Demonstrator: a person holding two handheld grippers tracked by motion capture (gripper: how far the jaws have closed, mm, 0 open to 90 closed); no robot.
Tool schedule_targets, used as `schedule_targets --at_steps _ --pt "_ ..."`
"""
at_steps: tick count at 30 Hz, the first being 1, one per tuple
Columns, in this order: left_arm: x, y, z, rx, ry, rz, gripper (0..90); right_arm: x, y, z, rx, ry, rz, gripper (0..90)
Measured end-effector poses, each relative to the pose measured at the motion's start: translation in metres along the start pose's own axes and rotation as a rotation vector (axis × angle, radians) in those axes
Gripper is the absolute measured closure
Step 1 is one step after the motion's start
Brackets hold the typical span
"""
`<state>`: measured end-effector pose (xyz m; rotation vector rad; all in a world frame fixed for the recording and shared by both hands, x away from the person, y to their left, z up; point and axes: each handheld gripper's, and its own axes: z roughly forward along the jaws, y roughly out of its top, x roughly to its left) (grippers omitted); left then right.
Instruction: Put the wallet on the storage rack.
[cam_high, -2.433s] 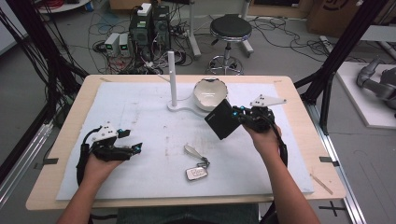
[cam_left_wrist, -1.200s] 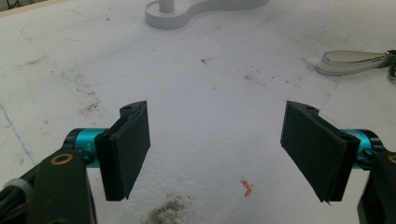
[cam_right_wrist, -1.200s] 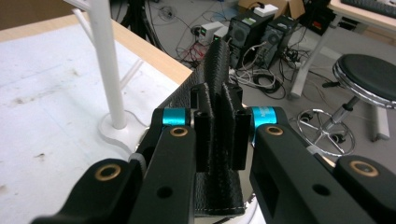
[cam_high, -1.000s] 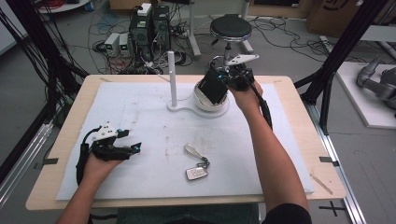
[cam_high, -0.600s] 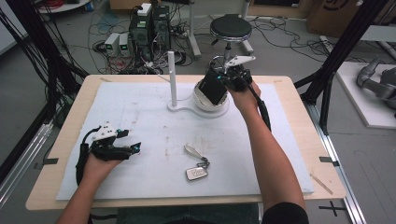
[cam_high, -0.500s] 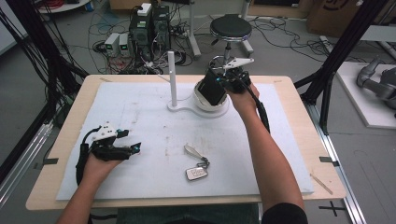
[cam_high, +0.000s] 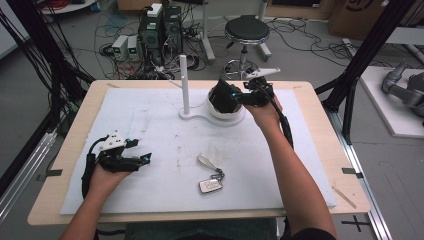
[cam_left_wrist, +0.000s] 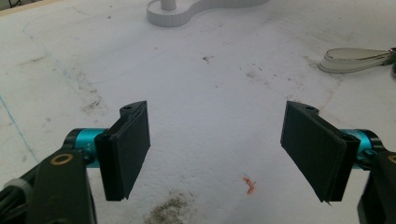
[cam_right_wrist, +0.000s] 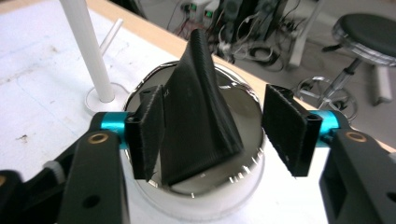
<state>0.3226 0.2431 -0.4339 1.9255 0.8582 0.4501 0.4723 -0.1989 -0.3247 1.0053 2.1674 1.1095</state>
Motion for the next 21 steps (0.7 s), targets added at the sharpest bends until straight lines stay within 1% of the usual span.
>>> schedule_targets --at_steps 1,2,3,4,5,6,7,12,14,17,20,21 --pt "0.000 0.000 0.000 0.001 0.001 0.002 24.1 -0.001 -0.003 -0.005 0.034 0.006 0.020 31.6" --pt "0.000 0.000 0.000 0.001 0.001 0.002 24.1 -0.001 -0.003 -0.005 0.034 0.006 0.020 31.6" --pt "0.001 0.000 0.001 0.000 -0.002 0.004 24.0 -0.001 -0.013 -0.014 0.021 0.005 0.022 30.6" --pt "0.001 0.000 0.001 0.000 -0.003 0.004 24.0 -0.001 -0.017 -0.018 0.012 0.004 0.025 30.5" --pt "0.001 0.000 0.001 -0.001 0.000 0.004 24.1 -0.001 -0.020 -0.022 0.045 0.010 0.028 30.2" --pt "0.001 0.000 0.001 -0.001 0.000 0.004 24.1 0.000 -0.025 -0.025 0.048 0.014 0.028 30.1" --pt "0.000 0.000 0.000 -0.004 0.001 0.000 24.0 0.002 -0.034 -0.030 0.014 0.014 0.020 30.2" --pt "-0.001 0.001 0.000 -0.004 0.004 0.001 24.0 0.004 -0.055 -0.041 0.006 0.027 0.038 30.1" --pt "0.000 0.001 0.000 -0.005 0.006 0.002 24.1 0.005 -0.063 -0.045 -0.006 0.030 0.045 29.8" --pt "0.001 0.001 0.001 -0.006 0.007 0.004 24.1 0.006 -0.074 -0.048 -0.013 0.033 0.048 27.6" --pt "0.001 0.001 0.001 -0.007 0.009 -0.002 24.1 0.010 -0.088 -0.048 -0.037 0.036 0.066 25.8" --pt "0.001 0.001 0.001 -0.007 0.010 0.000 24.0 0.011 -0.093 -0.046 -0.035 0.037 0.069 25.2"
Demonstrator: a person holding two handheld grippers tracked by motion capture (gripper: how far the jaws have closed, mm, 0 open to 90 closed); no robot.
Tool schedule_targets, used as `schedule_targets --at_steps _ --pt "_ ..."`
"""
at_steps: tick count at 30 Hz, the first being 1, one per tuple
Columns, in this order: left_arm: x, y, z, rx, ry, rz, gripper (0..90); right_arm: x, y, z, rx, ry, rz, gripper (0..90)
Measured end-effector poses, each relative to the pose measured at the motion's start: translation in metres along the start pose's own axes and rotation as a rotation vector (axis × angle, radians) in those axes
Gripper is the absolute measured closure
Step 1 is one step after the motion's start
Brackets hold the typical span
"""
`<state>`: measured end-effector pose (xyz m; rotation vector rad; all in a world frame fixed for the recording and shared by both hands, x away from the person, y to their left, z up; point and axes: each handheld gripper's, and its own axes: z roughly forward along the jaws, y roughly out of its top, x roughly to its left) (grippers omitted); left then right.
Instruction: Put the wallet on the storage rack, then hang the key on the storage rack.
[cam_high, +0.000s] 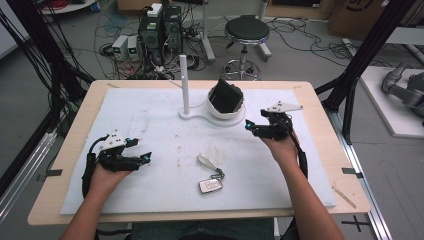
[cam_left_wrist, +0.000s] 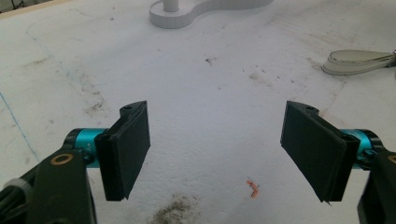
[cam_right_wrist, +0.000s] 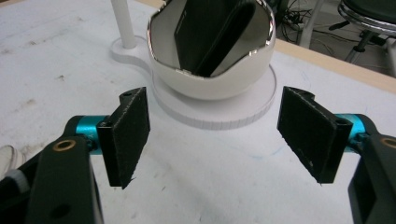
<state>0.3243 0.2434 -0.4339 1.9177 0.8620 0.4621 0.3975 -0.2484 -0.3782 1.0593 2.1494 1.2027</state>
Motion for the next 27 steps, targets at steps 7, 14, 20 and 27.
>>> schedule_targets --at_steps 7,14,20,27 --pt "0.000 0.000 -0.001 -0.004 0.003 0.002 24.1 -0.001 -0.007 0.005 0.039 0.017 0.000 23.6" --pt "-0.001 0.001 -0.001 -0.004 0.005 0.006 24.0 0.001 -0.010 0.006 0.052 0.031 0.001 23.5" --pt "0.000 0.001 -0.001 -0.008 0.005 0.006 24.1 0.005 -0.011 0.007 0.055 0.049 -0.012 23.1" --pt "-0.001 0.003 -0.002 -0.001 0.006 0.016 24.1 0.014 -0.012 0.007 0.063 0.072 -0.039 23.1"
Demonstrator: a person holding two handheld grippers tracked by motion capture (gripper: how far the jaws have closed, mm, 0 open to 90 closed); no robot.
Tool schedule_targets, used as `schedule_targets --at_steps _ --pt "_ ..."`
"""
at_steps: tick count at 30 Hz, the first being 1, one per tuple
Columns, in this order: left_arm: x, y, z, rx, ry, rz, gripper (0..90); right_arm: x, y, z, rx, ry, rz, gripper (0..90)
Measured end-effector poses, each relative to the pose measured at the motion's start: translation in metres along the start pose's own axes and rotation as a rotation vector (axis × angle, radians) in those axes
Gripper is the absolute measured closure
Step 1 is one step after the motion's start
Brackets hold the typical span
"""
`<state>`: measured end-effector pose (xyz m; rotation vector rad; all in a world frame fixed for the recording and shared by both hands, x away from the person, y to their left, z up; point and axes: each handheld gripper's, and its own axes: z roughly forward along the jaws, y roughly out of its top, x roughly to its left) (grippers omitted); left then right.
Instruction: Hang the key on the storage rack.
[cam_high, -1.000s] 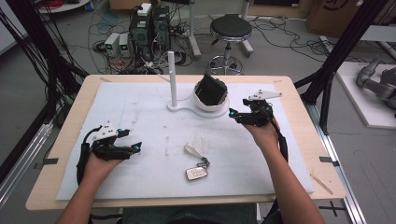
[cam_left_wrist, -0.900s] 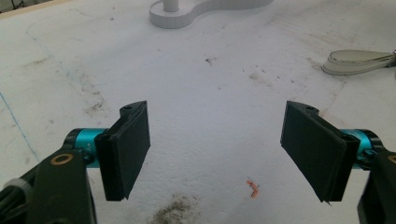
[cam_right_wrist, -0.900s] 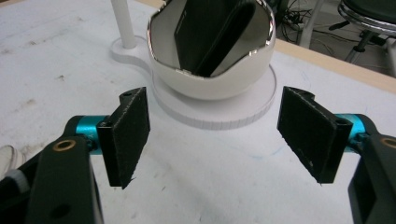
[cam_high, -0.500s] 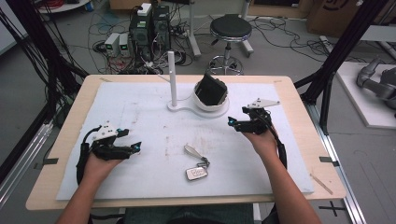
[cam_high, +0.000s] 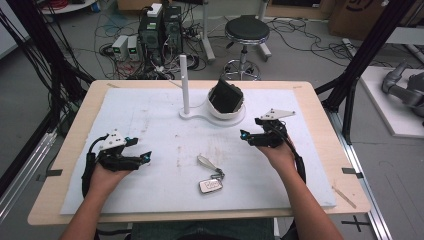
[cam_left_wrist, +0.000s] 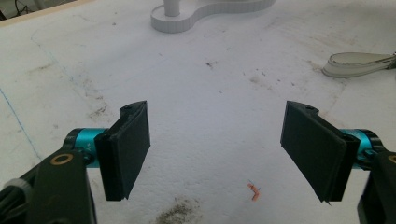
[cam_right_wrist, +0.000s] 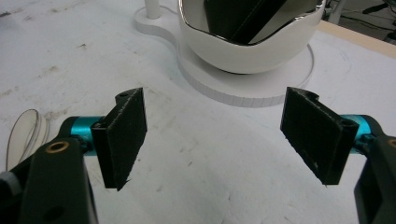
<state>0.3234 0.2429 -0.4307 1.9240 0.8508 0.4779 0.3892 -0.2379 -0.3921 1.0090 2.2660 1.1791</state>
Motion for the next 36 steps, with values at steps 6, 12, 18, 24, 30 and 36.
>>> schedule_targets --at_steps 6,12,18,24,30,36 --pt "0.000 0.000 0.000 -0.002 0.000 0.000 24.1 0.010 -0.002 0.002 0.015 0.048 -0.016 23.1" --pt "0.001 0.000 0.000 -0.005 0.000 0.000 24.0 0.027 -0.003 0.008 0.032 0.095 -0.048 23.1" --pt "0.001 0.000 -0.001 -0.005 0.002 0.002 24.1 0.051 -0.008 0.014 0.053 0.168 -0.085 23.1" --pt "0.001 0.000 0.000 -0.003 0.002 0.002 24.1 0.075 -0.013 0.017 0.077 0.224 -0.138 23.1" --pt "0.000 0.000 0.000 -0.002 0.002 0.002 24.0 0.088 -0.017 0.024 0.114 0.254 -0.178 23.1" --pt "0.000 0.000 0.000 -0.003 -0.001 0.000 24.1 0.093 -0.019 0.030 0.149 0.265 -0.194 23.2"
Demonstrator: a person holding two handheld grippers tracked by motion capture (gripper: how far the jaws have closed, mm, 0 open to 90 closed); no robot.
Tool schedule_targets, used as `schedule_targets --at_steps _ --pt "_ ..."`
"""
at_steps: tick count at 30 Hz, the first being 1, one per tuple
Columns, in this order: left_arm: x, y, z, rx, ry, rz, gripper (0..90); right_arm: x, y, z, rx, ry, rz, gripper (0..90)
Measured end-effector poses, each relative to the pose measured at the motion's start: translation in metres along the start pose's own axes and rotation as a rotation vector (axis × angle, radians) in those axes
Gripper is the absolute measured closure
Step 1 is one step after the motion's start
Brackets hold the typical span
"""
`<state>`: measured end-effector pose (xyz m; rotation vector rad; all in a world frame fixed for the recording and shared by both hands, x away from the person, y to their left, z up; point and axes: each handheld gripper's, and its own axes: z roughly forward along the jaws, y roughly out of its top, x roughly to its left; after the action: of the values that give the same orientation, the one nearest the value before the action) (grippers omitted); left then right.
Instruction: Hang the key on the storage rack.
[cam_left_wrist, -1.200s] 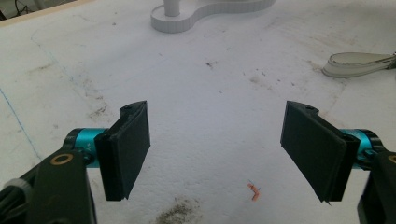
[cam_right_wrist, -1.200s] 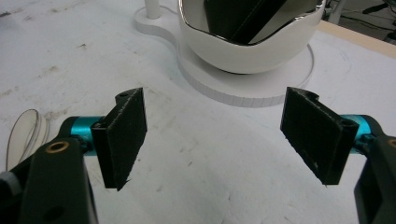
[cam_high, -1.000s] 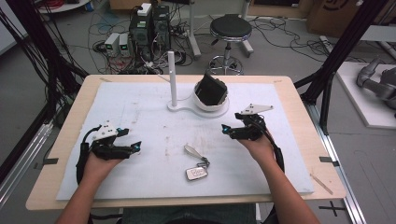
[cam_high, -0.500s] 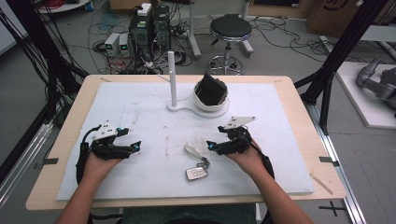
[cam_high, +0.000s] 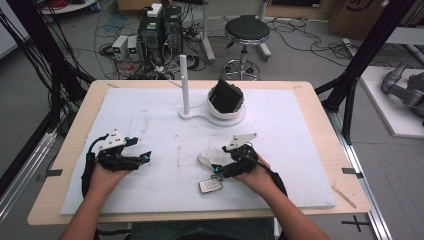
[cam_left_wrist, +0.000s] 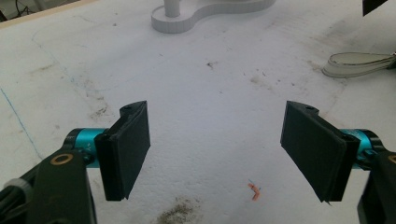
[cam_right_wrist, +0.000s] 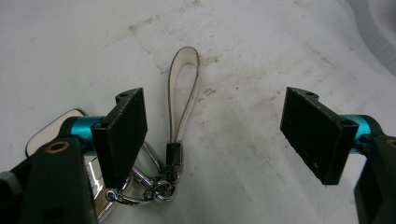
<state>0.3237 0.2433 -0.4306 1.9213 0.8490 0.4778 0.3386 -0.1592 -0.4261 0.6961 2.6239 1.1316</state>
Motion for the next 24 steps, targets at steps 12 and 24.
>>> schedule_targets --at_steps 12,24 --pt "0.000 0.000 0.001 0.000 -0.002 -0.004 24.1 0.006 -0.003 0.018 0.124 0.026 -0.063 47.5" --pt "0.001 -0.001 0.001 0.006 -0.005 -0.004 24.1 0.010 -0.003 0.017 0.129 0.061 -0.090 82.5"
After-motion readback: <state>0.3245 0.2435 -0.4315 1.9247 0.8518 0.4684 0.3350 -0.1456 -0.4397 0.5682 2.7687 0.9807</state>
